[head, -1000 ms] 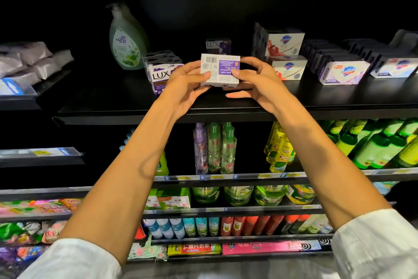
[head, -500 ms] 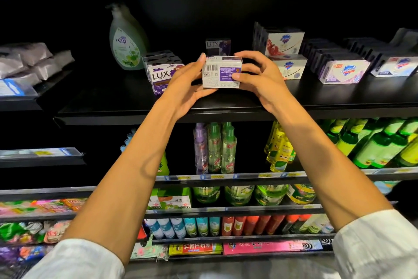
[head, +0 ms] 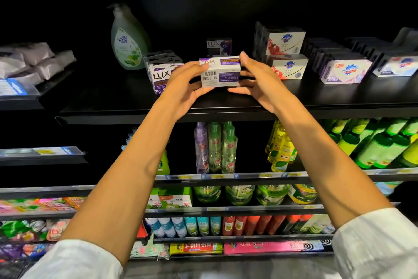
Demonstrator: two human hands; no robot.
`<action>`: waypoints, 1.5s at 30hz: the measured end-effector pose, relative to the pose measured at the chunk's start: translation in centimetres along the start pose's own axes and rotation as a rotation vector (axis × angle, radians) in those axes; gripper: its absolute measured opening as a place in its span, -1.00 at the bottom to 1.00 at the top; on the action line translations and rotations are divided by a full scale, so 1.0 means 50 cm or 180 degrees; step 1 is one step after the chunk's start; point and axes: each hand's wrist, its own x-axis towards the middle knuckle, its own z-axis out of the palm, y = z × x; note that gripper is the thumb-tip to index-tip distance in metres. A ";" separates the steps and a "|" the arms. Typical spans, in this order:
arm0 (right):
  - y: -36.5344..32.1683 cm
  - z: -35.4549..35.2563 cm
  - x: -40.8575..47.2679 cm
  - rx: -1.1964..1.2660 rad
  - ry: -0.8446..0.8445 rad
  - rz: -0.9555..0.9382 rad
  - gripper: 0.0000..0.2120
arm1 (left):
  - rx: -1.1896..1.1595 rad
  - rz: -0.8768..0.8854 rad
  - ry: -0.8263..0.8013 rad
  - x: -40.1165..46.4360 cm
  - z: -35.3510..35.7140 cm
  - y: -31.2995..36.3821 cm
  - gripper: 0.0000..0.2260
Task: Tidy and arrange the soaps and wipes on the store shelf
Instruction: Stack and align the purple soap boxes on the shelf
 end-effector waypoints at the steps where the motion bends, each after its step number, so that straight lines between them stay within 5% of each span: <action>1: -0.001 0.001 0.001 -0.0010 0.0000 0.0028 -0.65 | 0.0062 0.0026 -0.0028 -0.001 -0.001 0.000 -0.96; 11: 0.015 -0.018 0.006 -0.0055 -0.0093 -0.0230 -0.73 | 0.0040 0.0014 -0.0197 0.001 -0.011 -0.001 -0.80; 21: 0.013 -0.021 -0.002 -0.0386 -0.0007 -0.0570 -0.61 | -0.0164 -0.0183 0.0205 0.011 -0.004 -0.003 -0.65; 33: 0.012 -0.015 0.010 0.0099 0.0052 -0.0049 -0.64 | 0.0124 0.0149 0.0012 0.011 -0.017 -0.008 -0.51; 45: 0.016 -0.017 -0.004 -0.0407 -0.0014 -0.0328 -0.64 | 0.0697 0.0264 0.0166 0.007 -0.001 -0.016 -0.60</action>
